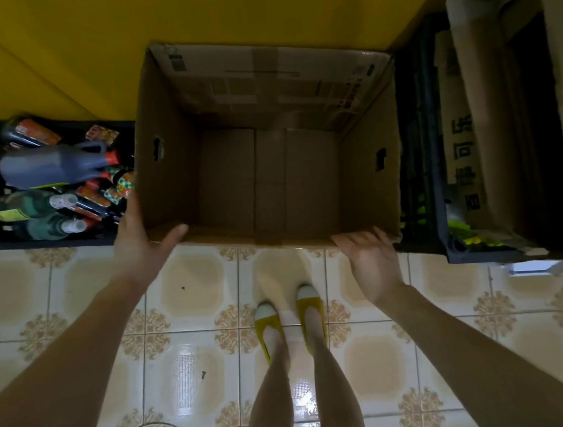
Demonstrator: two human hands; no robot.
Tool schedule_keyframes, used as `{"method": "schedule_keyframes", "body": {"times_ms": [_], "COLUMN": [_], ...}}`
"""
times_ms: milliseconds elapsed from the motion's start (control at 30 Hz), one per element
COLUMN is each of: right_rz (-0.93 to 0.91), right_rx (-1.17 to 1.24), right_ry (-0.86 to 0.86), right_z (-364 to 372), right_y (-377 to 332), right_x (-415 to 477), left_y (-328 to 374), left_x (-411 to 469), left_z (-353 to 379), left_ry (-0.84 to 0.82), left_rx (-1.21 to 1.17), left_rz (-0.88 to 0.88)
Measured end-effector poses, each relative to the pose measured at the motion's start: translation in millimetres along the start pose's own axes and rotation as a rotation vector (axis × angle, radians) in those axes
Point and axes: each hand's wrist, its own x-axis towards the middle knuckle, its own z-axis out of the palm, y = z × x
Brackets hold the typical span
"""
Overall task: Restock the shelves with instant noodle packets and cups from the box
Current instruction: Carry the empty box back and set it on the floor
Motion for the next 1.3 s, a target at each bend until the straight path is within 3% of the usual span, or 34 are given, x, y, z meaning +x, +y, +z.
{"method": "schedule_keyframes", "body": {"times_ms": [133, 300, 500, 733, 1300], "right_rz": [-0.001, -0.006, -0.006, 0.027, 0.107], "right_rx": [0.010, -0.003, 0.021, -0.015, -0.151], "right_ry": [0.019, 0.111, 0.047, 0.139, -0.046], "right_z": [1, 8, 12, 13, 8], "right_y": [12, 14, 16, 16, 25], "right_x": [6, 9, 4, -1, 1], "left_y": [1, 0, -1, 0, 14], "left_x": [-9, -5, -6, -9, -16], "left_z": [2, 7, 9, 9, 15], "left_ry": [-0.109, -0.093, -0.105, -0.066, -0.060], "left_rx": [0.104, 0.125, 0.165, 0.189, 0.230], "left_rz": [0.018, 0.012, 0.015, -0.024, -0.065]}}
